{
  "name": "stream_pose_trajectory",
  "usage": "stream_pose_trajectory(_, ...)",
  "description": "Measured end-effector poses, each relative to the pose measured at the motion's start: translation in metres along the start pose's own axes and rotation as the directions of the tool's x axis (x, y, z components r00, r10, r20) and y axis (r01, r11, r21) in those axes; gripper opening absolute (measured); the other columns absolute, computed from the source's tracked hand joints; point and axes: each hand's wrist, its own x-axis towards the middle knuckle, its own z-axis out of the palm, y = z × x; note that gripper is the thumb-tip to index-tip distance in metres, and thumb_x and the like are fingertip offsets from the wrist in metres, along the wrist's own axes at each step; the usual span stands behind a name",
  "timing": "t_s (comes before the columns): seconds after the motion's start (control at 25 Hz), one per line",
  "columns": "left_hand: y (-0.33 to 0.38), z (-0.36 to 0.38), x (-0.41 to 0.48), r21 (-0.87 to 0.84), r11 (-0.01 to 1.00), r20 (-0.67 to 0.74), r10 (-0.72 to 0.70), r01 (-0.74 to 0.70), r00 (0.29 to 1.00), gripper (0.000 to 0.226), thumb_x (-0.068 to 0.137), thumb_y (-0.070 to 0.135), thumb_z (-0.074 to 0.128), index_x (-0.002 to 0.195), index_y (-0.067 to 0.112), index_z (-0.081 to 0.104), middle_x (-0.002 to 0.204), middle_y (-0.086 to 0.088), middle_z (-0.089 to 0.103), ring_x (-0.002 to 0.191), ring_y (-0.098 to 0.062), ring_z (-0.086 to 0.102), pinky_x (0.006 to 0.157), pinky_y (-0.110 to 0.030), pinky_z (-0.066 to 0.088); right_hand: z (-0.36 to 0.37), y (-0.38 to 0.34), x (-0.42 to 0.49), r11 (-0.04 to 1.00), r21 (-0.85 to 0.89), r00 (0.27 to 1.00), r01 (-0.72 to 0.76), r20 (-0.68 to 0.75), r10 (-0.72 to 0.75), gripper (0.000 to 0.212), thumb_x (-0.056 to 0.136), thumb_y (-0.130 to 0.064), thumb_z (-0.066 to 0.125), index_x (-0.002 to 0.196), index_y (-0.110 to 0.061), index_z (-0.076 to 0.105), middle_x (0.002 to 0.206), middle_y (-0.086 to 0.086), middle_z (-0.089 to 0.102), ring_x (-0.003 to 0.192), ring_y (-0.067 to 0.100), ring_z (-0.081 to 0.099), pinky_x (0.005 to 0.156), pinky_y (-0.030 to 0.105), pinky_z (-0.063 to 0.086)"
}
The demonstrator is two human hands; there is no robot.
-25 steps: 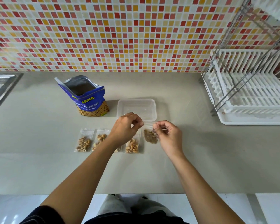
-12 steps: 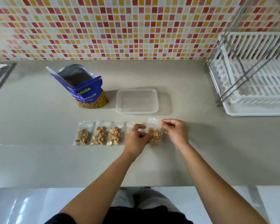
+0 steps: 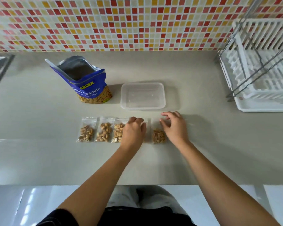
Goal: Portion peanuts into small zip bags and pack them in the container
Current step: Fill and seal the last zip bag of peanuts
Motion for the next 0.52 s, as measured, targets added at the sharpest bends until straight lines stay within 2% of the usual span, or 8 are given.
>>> stream_pose_trajectory(0.04,-0.010,-0.002,0.008,0.025,0.999,0.011,-0.027,0.027,1.000,0.025,0.089,0.009,0.053,0.108,0.001,0.066,0.103,-0.021,0.063,0.089,-0.039,0.062,0.076,-0.039,0.048,0.005,-0.007,0.000,0.998,0.004,0.997,0.065,0.032,-0.065,0.022,0.085,-0.020,0.064,0.105,-0.012,0.069,0.101,0.008,0.062,0.084,0.022,0.064,0.081,0.020,0.044)
stream_pose_trajectory(0.12,-0.028,-0.001,0.020,0.087,0.995,0.090,-0.050,0.043,0.995,0.032,0.089,0.005,0.051,0.118,0.006,0.061,0.112,-0.018,0.061,0.100,-0.037,0.058,0.085,-0.041,0.048,0.021,-0.019,0.004,0.991,-0.038,0.985,0.127,0.121,-0.122,0.025,0.087,-0.021,0.061,0.110,-0.014,0.068,0.102,0.009,0.060,0.091,0.026,0.062,0.085,0.030,0.049)
stream_pose_trajectory(0.24,-0.037,0.005,0.023,0.266,0.963,0.186,-0.010,-0.041,0.983,0.033,0.091,0.008,0.046,0.121,0.011,0.057,0.115,-0.013,0.056,0.107,-0.031,0.051,0.085,-0.039,0.046,0.040,-0.029,0.010,0.962,-0.253,0.970,0.106,0.239,-0.044,0.031,0.089,-0.030,0.058,0.117,-0.019,0.063,0.109,0.008,0.055,0.105,0.026,0.051,0.087,0.036,0.046)
stream_pose_trajectory(0.32,-0.039,0.007,0.023,0.313,0.947,0.187,0.011,-0.070,0.982,0.031,0.090,0.011,0.046,0.120,0.010,0.056,0.116,-0.013,0.053,0.107,-0.031,0.049,0.084,-0.039,0.046,0.043,-0.032,0.011,0.934,-0.337,0.969,0.120,0.244,-0.037,0.025,0.087,-0.027,0.060,0.110,-0.018,0.064,0.110,0.007,0.054,0.106,0.027,0.049,0.086,0.036,0.044)
stream_pose_trajectory(0.44,-0.041,0.003,0.023,0.255,0.956,0.099,0.126,-0.147,0.987,0.021,0.080,0.006,0.058,0.100,0.002,0.065,0.105,-0.019,0.057,0.094,-0.037,0.053,0.078,-0.046,0.050,0.040,-0.035,0.003,0.949,-0.250,0.973,0.190,0.181,-0.147,0.011,0.086,-0.019,0.061,0.094,-0.013,0.065,0.101,0.007,0.061,0.097,0.029,0.054,0.078,0.036,0.045)
stream_pose_trajectory(0.52,-0.042,-0.005,0.019,0.048,0.982,0.019,0.181,-0.182,0.983,0.009,0.076,0.005,0.064,0.085,0.003,0.065,0.089,-0.015,0.064,0.080,-0.034,0.058,0.071,-0.040,0.051,0.032,-0.036,-0.005,0.996,-0.001,0.985,0.086,0.150,-0.084,0.004,0.086,-0.017,0.062,0.090,-0.014,0.062,0.091,0.004,0.067,0.085,0.024,0.060,0.072,0.032,0.046)
